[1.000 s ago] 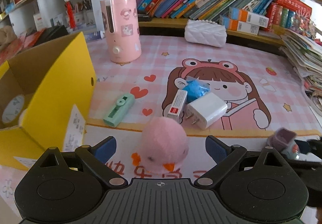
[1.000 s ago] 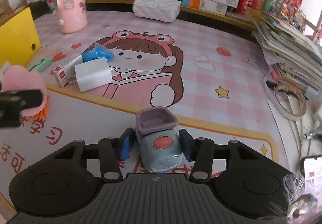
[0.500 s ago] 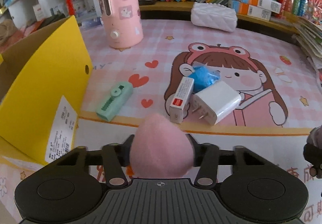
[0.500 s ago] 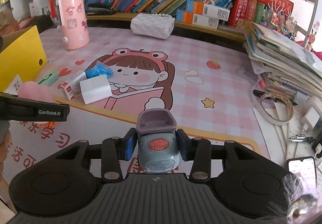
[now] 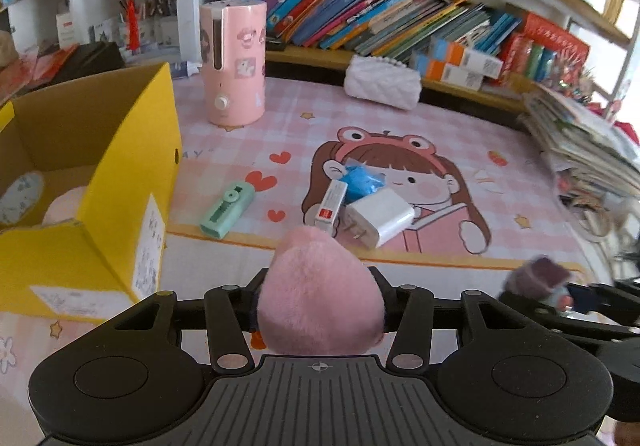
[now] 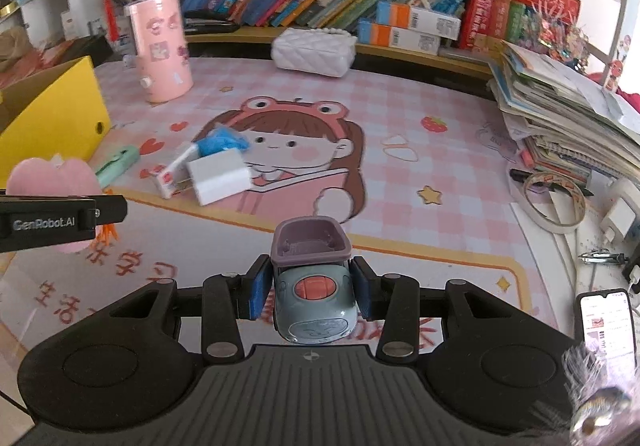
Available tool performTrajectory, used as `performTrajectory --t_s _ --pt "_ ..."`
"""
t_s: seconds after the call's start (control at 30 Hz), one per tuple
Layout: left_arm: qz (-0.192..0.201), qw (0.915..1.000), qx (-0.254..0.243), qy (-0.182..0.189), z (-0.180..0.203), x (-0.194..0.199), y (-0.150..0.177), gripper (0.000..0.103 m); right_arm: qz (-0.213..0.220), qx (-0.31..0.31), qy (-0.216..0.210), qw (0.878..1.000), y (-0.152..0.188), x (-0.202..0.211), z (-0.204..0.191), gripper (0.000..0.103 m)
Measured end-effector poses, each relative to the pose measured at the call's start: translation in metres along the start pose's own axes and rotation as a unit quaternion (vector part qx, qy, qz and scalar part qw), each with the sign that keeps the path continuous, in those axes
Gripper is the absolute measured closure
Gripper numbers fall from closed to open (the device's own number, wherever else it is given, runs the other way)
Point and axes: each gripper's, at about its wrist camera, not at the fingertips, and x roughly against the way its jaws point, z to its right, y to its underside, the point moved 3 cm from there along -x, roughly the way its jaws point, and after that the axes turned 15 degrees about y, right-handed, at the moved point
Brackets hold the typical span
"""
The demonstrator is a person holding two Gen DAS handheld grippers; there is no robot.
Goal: Organize objects
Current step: 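Grasp the pink chick with the left tool while the right tool lifts the car toward the box, then carry the pink chick and grey toy car over the yellow box with both tools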
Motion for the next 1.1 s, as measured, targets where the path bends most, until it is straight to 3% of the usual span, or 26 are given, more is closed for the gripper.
performTrajectory --t_s 0.57,1.1 --pt "0.044 0.9989 0.012 0.011 -0.058 0.096 0.034 0.056 0.028 0.026 -0.018 0.999 0.015 0.069 -0.082 0.063" --pt "0.046 0.9982 0.037 -0.002 -0.136 0.182 0.082 0.056 0.029 0.052 -0.038 0.998 0.056 0.138 -0.182 0.063"
